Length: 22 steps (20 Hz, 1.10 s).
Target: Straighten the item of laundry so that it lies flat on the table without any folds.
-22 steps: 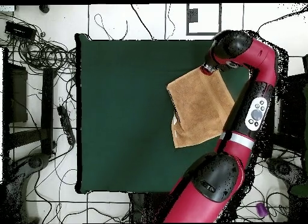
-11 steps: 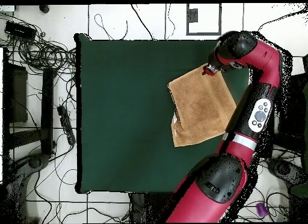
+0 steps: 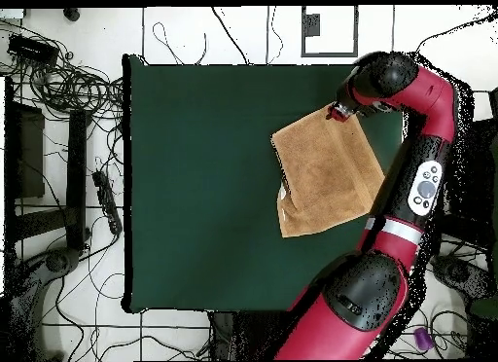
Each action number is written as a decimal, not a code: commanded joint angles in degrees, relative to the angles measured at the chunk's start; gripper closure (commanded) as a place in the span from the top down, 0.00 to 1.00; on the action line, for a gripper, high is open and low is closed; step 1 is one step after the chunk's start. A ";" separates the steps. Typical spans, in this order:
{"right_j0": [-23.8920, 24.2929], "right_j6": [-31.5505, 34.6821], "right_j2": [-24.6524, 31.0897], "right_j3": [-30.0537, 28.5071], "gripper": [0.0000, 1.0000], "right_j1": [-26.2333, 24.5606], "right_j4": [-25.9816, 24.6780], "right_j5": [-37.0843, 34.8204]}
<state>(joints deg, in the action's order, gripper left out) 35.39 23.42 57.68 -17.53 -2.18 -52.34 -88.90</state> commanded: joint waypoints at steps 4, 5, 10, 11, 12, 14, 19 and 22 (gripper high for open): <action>4.10 17.43 -14.69 -35.79 1.00 18.65 10.34 19.09; 3.94 18.69 -15.41 -36.58 1.00 19.48 10.34 19.80; 4.56 23.02 -18.99 -45.89 1.00 29.02 12.81 23.31; 4.70 24.70 -19.86 -47.91 1.00 30.92 13.15 24.89; 4.98 26.74 -20.85 -50.24 1.00 32.82 13.54 27.16; 5.40 30.47 -22.72 -53.93 1.00 34.88 14.59 30.84; 6.63 37.93 -26.68 -61.66 1.00 36.66 17.28 39.97; 6.93 41.12 -28.52 -65.01 1.00 36.68 18.89 44.75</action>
<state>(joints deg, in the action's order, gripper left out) 42.55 36.67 36.58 -61.86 31.08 -36.85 -54.82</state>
